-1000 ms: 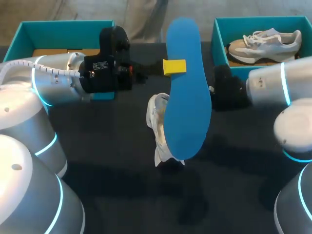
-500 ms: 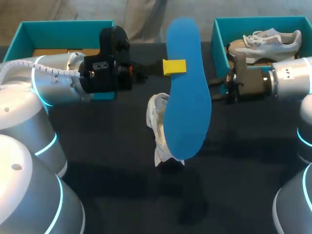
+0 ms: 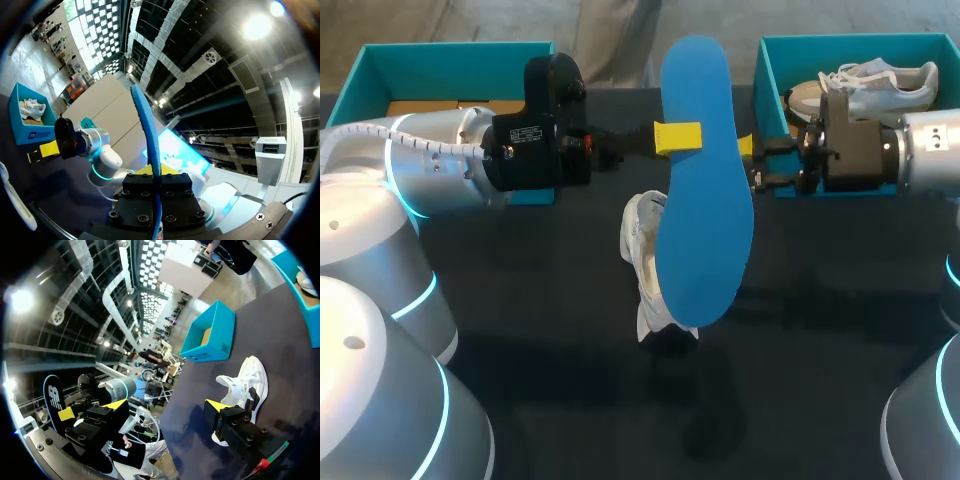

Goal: Take the shoe out of the shoebox, open the shoe tongue, remove and reinsert the insole, then place the shoe into the shoebox

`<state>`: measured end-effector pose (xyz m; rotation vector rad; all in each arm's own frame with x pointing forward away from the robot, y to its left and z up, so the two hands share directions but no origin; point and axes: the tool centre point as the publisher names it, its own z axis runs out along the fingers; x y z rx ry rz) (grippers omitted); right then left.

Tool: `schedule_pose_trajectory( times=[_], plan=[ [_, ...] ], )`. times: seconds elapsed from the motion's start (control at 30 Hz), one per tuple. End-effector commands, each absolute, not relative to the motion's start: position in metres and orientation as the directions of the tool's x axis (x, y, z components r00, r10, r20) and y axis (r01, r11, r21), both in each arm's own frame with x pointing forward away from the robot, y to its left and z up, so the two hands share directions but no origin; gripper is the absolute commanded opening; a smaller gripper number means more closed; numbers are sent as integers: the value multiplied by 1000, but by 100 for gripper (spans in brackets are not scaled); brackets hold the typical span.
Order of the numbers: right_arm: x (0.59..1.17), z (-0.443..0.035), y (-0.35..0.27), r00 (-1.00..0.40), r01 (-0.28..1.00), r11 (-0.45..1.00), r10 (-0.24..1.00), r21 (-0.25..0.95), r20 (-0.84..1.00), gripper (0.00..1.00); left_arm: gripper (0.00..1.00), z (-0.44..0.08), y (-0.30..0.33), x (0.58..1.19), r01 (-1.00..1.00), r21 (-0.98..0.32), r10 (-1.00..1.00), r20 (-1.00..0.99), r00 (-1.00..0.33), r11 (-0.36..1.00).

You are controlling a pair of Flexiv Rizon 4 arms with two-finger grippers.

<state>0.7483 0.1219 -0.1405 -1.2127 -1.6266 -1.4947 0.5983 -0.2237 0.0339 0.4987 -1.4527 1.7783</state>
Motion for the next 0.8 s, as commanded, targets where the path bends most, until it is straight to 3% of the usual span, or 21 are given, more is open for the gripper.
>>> schedule_pose_trajectory(
  times=[0.03, 0.73, 0.8],
  plan=[
    [749, -127, 123, -408, 902, -45, 235, 429, 882, 100, 0, 33, -224, 598, -762, -645, 316, 713, -626, -56],
    [756, -116, 125, -442, 883, -52, 236, 466, 865, 100, 0, 33, -224, 598, -762, -645, 316, 713, -626, -56],
    [756, -116, 125, -442, 883, -52, 236, 466, 865, 100, 0, 31, -222, 602, -693, -718, 331, 640, -693, -64]
  ],
)
